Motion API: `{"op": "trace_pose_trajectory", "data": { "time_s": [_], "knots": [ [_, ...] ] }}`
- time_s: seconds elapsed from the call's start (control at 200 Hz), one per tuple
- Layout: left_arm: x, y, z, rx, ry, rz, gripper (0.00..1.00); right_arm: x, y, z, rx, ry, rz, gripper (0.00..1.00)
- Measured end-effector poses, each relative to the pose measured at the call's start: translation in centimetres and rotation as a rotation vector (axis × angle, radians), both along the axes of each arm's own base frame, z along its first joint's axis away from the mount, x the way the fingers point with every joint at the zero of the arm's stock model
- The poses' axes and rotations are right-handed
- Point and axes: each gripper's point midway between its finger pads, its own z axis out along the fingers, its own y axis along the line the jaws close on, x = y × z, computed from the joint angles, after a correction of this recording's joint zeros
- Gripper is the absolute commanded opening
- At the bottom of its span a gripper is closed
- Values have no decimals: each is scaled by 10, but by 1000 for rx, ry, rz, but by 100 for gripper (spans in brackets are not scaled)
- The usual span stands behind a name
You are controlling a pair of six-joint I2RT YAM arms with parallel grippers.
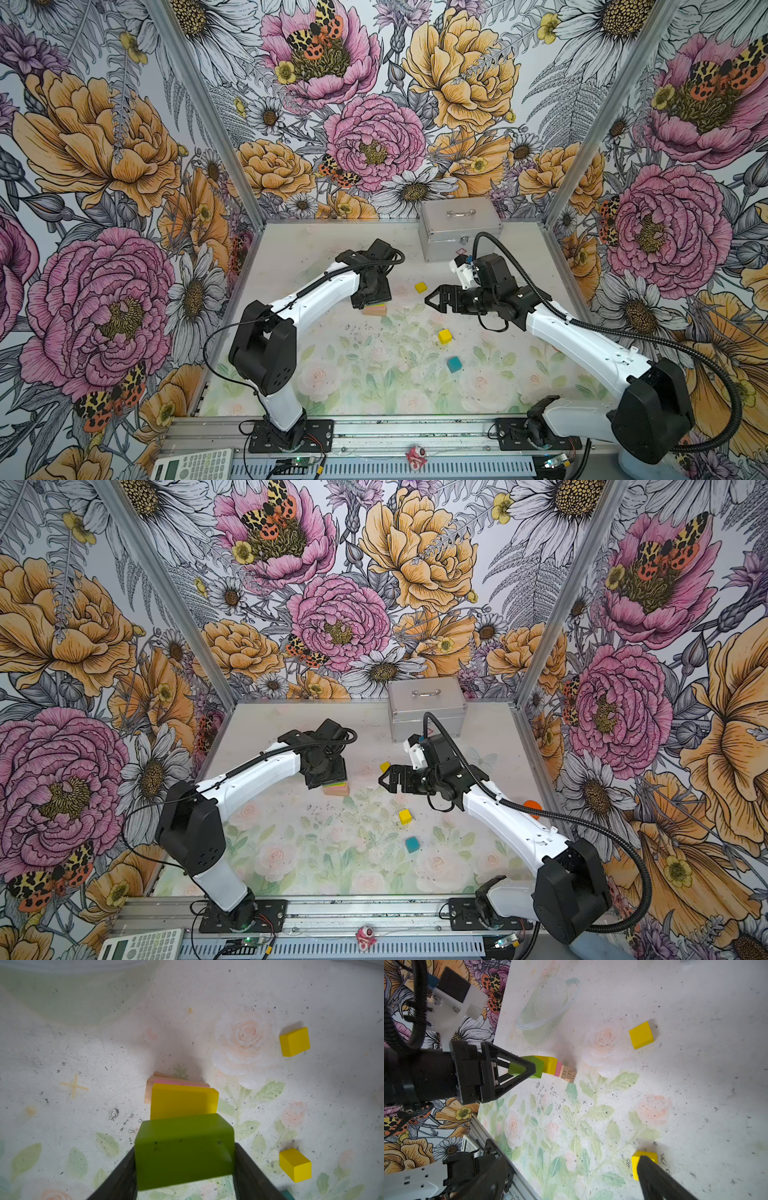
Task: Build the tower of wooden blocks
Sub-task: 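Lower the held green block onto the long yellow block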
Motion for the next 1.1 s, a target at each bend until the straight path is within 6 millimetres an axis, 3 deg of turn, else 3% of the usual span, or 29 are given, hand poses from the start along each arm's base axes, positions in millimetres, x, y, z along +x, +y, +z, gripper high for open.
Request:
{"op": "trace_pose_trajectory", "data": {
  "time_s": [0.27, 1.101],
  "knots": [
    [3, -3, -11, 13, 14, -22, 50, 1, -1, 0, 0, 1, -3, 100],
    [11, -6, -9, 13, -18, -70, 49, 0, -2, -2, -4, 11, -5, 100]
  ]
}}
